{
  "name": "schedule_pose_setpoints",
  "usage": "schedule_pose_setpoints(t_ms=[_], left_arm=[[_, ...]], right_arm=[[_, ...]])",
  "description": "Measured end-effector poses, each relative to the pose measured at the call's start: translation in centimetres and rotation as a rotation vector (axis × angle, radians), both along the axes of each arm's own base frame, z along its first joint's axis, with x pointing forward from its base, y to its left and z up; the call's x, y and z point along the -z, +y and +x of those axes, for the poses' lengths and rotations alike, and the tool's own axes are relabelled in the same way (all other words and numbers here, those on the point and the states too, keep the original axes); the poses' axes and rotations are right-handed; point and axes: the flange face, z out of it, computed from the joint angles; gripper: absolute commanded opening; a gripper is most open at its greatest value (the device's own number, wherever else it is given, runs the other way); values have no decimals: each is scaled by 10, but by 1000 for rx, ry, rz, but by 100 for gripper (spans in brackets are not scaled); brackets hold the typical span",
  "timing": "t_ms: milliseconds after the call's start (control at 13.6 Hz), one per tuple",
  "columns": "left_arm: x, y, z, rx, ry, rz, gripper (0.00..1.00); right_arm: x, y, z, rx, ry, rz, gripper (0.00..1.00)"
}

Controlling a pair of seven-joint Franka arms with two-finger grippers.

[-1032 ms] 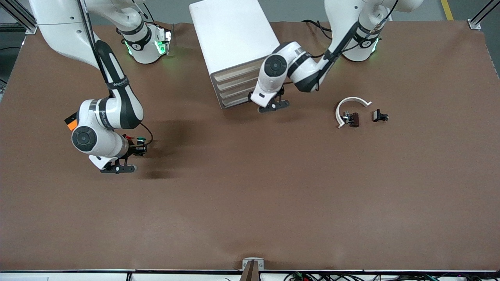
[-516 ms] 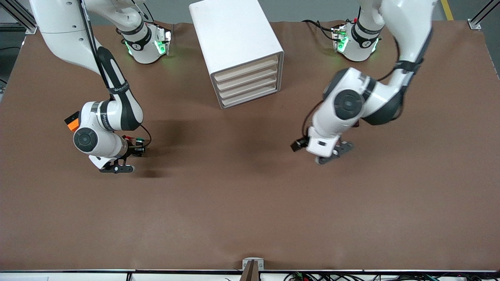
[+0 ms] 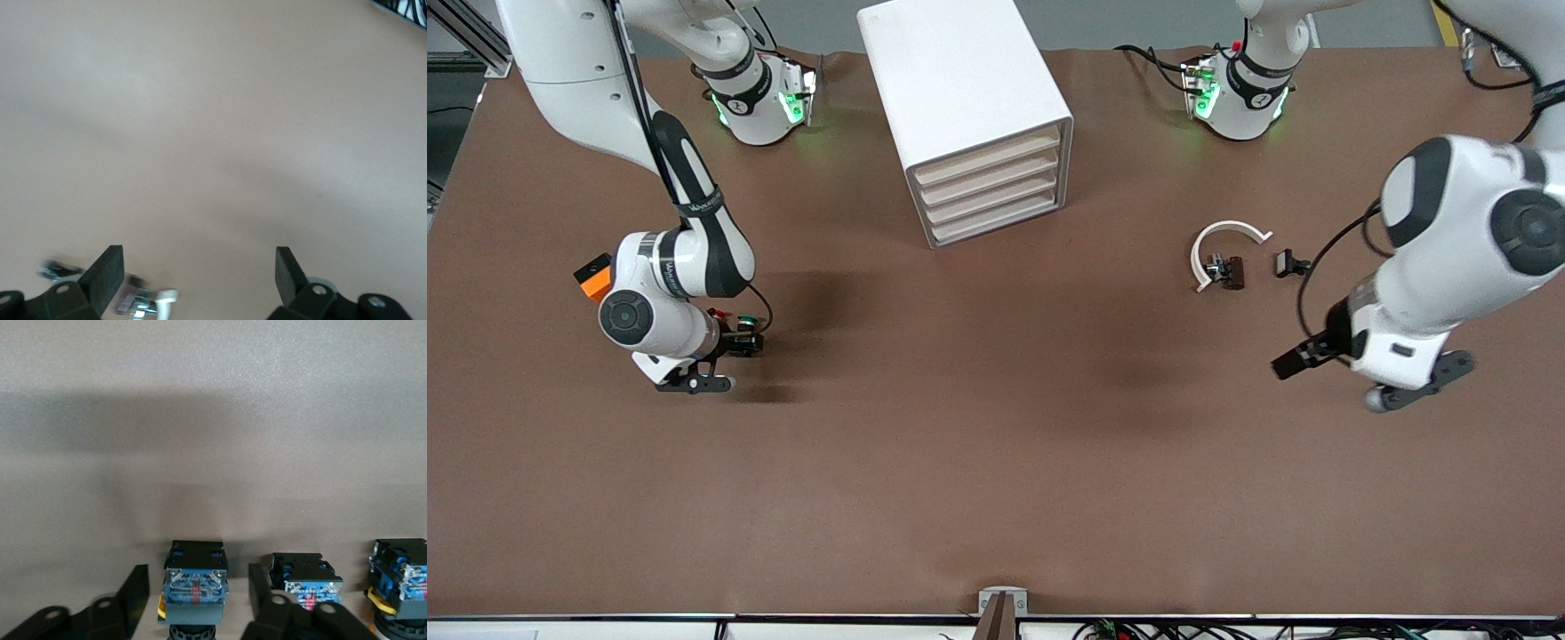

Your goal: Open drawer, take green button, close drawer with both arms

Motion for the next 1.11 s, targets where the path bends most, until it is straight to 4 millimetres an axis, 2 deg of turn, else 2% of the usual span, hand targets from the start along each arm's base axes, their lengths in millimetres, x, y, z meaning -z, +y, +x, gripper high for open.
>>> schedule_pose_setpoints(t_ms=[147, 295, 442, 737, 1032, 1106], left_arm=[[-32, 19, -12, 52, -15, 61, 100], [-67, 41, -23, 121, -51, 95, 100], [-98, 55, -39, 181, -64, 127, 100], [-147, 49, -84, 202, -22, 176, 100], [-180, 78, -119, 260, 9, 116, 100], [-185, 79, -125, 263, 15, 111, 100]], right_arm=[[-13, 1, 1, 1, 29, 3, 100], [-47, 5, 5, 1, 51, 14, 100], [-93, 7, 8, 0, 41, 29, 100], [-192, 3, -8, 8, 1, 64, 100], [-286, -25, -36, 47, -68, 97, 100], [-310, -30, -42, 52, -85, 103, 100]])
